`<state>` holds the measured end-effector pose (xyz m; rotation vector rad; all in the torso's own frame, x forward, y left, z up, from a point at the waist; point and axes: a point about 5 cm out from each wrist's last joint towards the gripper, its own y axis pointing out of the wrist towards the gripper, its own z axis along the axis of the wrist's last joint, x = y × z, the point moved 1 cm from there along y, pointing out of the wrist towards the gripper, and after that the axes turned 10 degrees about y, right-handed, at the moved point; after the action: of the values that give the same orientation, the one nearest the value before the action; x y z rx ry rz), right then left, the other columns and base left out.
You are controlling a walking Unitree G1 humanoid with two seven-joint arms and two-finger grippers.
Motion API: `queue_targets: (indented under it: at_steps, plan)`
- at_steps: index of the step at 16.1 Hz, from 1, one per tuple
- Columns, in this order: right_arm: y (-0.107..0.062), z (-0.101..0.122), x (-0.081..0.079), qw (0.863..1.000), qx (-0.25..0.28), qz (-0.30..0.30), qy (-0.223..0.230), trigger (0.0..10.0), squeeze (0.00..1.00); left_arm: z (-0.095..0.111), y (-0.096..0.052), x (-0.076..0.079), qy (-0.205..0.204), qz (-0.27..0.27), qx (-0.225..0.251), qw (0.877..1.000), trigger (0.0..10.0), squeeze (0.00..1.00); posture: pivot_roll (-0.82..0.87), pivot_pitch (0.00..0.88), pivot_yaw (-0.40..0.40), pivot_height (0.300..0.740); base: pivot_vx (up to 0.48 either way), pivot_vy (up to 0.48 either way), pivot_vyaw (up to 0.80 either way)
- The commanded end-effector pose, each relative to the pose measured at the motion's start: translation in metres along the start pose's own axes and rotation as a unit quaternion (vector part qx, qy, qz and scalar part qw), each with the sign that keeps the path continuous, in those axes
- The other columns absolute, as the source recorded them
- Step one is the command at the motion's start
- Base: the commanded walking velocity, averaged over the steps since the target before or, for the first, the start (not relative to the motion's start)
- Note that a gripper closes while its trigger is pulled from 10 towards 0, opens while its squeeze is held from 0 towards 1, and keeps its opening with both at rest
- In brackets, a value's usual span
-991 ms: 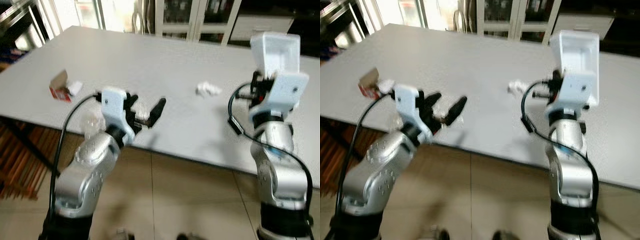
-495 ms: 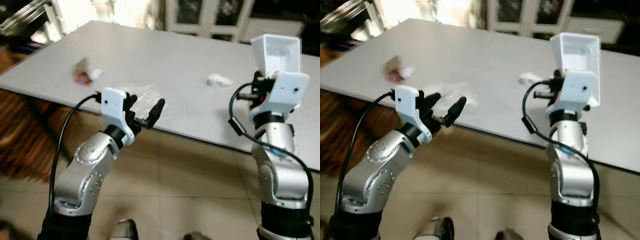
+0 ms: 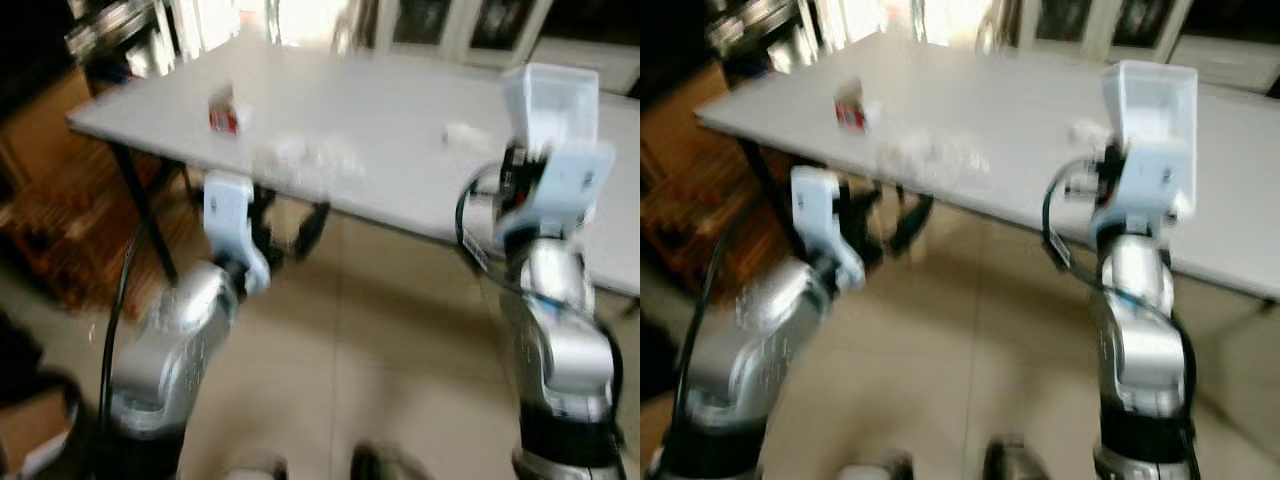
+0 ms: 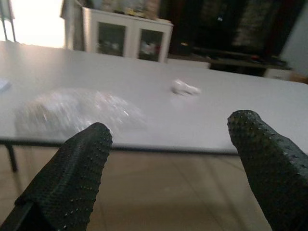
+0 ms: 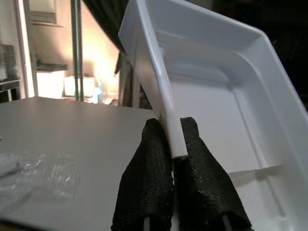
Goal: Picking trash to rubbish bin
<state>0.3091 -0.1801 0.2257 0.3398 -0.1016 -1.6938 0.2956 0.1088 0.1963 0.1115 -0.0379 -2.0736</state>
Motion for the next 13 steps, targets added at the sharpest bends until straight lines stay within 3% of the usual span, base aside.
queue_targets:
  at_steps: [1,3,13]
  plan:
    - [0.001,0.0038,0.0001,1.0,0.006,-0.003,0.006,10.0,0.0,0.0017,-0.0003,-0.0018,0.006,-0.002,0.004,1.0,10.0,0.0,0.03,0.064,-0.015,0.74,0.0,0.0,0.0]
    - [0.0012,0.0033,-0.0013,1.0,0.006,-0.003,0.009,10.0,0.0,-0.0027,-0.0006,-0.0044,-0.004,0.005,-0.011,1.0,10.0,0.0,0.03,0.065,-0.013,0.74,0.0,0.0,0.0]
    - [0.0024,0.0004,-0.0054,1.0,0.002,0.006,0.014,10.0,0.0,-0.0044,-0.0031,-0.0035,-0.007,-0.001,-0.012,1.0,10.0,0.0,0.05,0.075,-0.019,0.74,0.0,0.48,0.0]
